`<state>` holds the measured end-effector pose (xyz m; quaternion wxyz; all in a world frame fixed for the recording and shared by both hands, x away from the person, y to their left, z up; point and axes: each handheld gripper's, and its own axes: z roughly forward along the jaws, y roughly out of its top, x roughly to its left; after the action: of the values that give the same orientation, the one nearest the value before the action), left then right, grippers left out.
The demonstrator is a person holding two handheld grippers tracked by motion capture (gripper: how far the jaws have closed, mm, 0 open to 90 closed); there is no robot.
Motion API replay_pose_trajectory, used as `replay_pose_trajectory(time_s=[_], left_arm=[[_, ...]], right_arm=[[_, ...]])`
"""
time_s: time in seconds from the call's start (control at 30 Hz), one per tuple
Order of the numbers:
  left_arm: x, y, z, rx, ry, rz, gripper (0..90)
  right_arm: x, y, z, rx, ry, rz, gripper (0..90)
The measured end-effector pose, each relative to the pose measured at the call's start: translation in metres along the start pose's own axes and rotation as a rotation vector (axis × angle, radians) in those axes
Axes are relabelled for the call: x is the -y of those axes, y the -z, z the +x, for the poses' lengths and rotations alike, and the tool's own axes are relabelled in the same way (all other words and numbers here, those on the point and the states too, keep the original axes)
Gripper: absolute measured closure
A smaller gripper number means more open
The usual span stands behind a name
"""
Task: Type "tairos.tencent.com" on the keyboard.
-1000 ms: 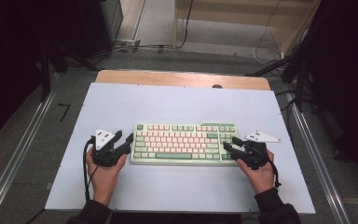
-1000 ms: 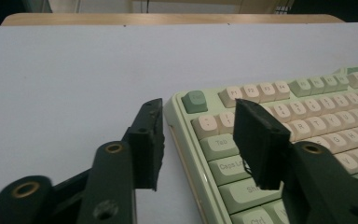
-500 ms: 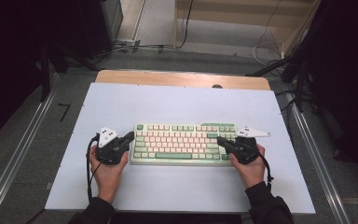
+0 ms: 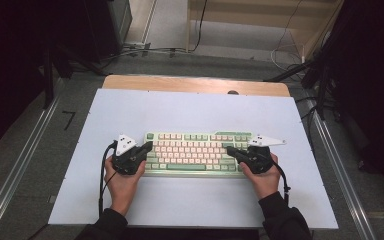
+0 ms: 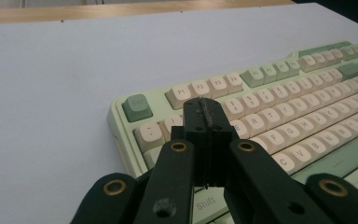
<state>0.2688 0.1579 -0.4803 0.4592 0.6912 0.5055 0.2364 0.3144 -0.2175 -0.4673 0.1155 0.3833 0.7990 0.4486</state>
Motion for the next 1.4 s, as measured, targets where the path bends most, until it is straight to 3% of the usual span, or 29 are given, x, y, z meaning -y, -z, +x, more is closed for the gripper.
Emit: replay_pose_trajectory(time_s=[0.17,0.27,0.5,0.97,1.4], left_arm=[[-0.001,-0.004,0.000,0.009,-0.002,0.009,90.0],[-0.001,-0.005,-0.001,0.015,-0.002,0.015,90.0],[-0.002,-0.010,-0.002,0.051,0.002,0.030,90.0],[-0.006,-0.023,-0.012,0.092,-0.048,0.055,90.0],[-0.010,-0.038,-0.022,0.144,-0.056,0.085,90.0]], right_arm=[[0.001,-0.004,0.000,0.014,0.006,0.001,88.4],[0.000,-0.005,-0.001,-0.008,-0.010,0.006,88.5],[0.000,-0.006,-0.001,-0.010,-0.021,0.013,88.4],[-0.001,-0.010,0.002,-0.020,-0.003,0.022,88.5],[-0.002,-0.020,0.005,-0.015,0.002,0.049,88.4]])
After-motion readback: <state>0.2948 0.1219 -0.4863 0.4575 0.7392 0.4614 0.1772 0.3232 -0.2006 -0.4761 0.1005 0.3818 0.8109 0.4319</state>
